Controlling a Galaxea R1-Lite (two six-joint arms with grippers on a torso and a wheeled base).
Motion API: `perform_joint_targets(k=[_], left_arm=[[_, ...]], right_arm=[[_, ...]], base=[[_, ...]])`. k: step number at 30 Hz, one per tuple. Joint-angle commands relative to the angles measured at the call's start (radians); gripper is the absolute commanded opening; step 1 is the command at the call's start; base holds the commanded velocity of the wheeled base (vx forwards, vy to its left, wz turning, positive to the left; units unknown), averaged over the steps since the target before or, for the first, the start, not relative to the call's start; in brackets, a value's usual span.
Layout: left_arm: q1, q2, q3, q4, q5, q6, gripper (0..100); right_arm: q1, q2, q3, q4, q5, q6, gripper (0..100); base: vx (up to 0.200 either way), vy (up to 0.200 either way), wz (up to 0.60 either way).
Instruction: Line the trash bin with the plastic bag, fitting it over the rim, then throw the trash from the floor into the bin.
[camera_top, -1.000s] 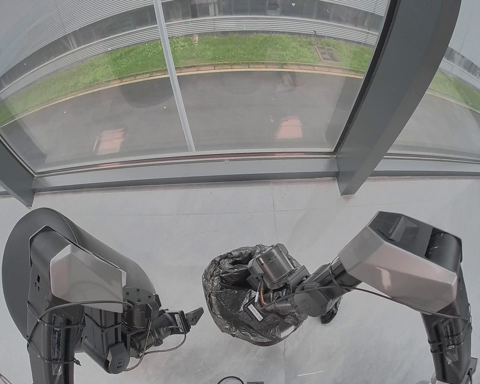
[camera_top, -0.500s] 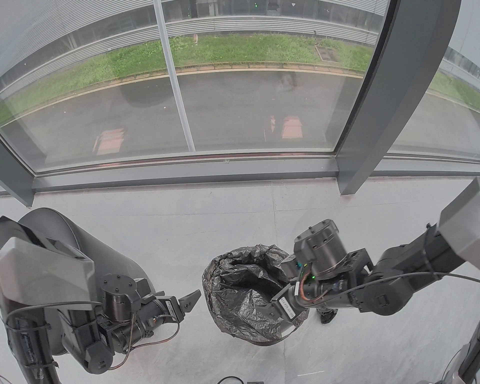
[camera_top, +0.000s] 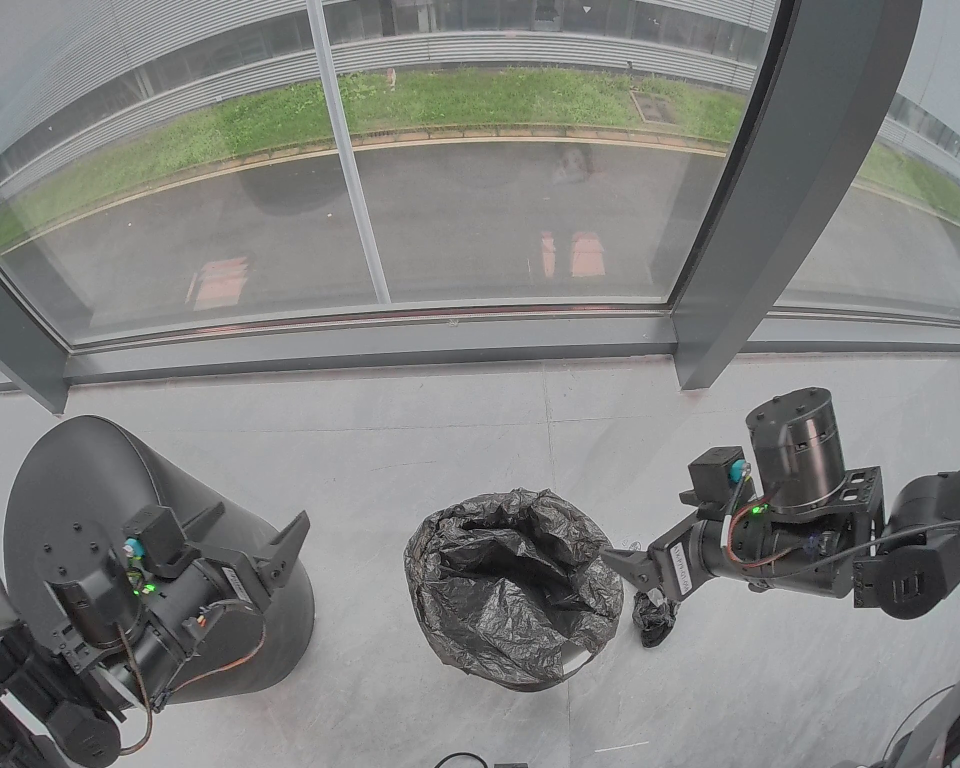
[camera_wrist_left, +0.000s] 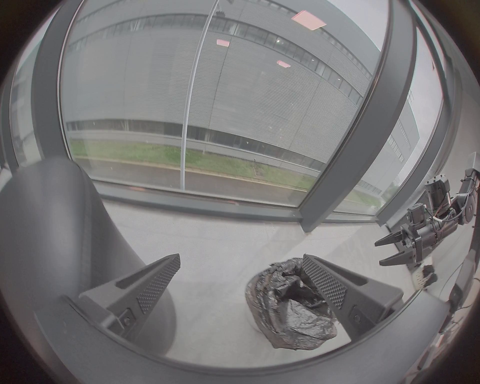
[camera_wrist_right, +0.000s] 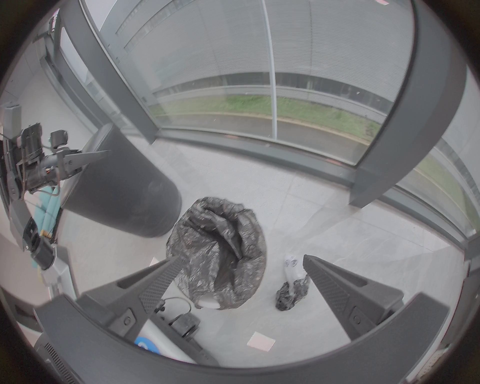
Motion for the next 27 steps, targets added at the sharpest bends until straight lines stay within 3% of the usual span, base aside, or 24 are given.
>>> perform_joint_targets(k=[1, 5, 10, 12, 13, 14, 15, 17, 20, 22, 27], left_arm=[[0.029, -0.369, 0.040, 0.148, 0.112, 0.117, 100], [0.075, -0.639, 0.040, 0.406, 0.125, 0.170, 100], [0.178, -1.026, -0.049, 0.863, 0.128, 0.233, 100], [0.184, -1.179, -0.112, 1.093, 0.128, 0.235, 100], [0.184, -1.179, -0.112, 1.093, 0.128, 0.235, 100], [0.182, -1.313, -0.164, 1.301, 0.128, 0.235, 100], [0.182, -1.375, -0.190, 1.399, 0.128, 0.235, 100], [0.185, -1.463, -0.219, 1.526, 0.128, 0.227, 100], [0.217, -1.518, -0.209, 1.552, 0.129, 0.219, 100], [0.296, -1.578, -0.183, 1.561, 0.126, 0.221, 100], [0.331, -1.580, -0.161, 1.551, 0.140, 0.229, 100]], right_arm=[[-0.014, -0.129, 0.164, -0.178, -0.118, -0.005, 100], [-0.014, -0.166, 0.251, -0.272, -0.201, -0.010, 100], [-0.007, -0.249, 0.331, -0.278, -0.207, -0.008, 100], [-0.001, -0.278, 0.356, -0.278, -0.208, -0.010, 100], [-0.001, -0.278, 0.356, -0.278, -0.208, -0.010, 100], [0.003, -0.303, 0.376, -0.278, -0.208, -0.008, 100], [0.003, -0.313, 0.389, -0.280, -0.208, -0.007, 100], [0.003, -0.332, 0.417, -0.281, -0.208, -0.003, 100], [0.003, -0.347, 0.442, -0.283, -0.208, -0.003, 100], [0.003, -0.364, 0.461, -0.281, -0.207, -0.003, 100], [0.004, -0.359, 0.463, -0.283, -0.204, 0.000, 100]], base=[[0.000, 0.000, 0.00], [0.000, 0.000, 0.00], [0.000, 0.000, 0.00], [0.000, 0.000, 0.00], [0.000, 0.000, 0.00], [0.000, 0.000, 0.00], [0.000, 0.000, 0.00], [0.000, 0.000, 0.00], [0.000, 0.000, 0.00], [0.000, 0.000, 0.00], [0.000, 0.000, 0.00]])
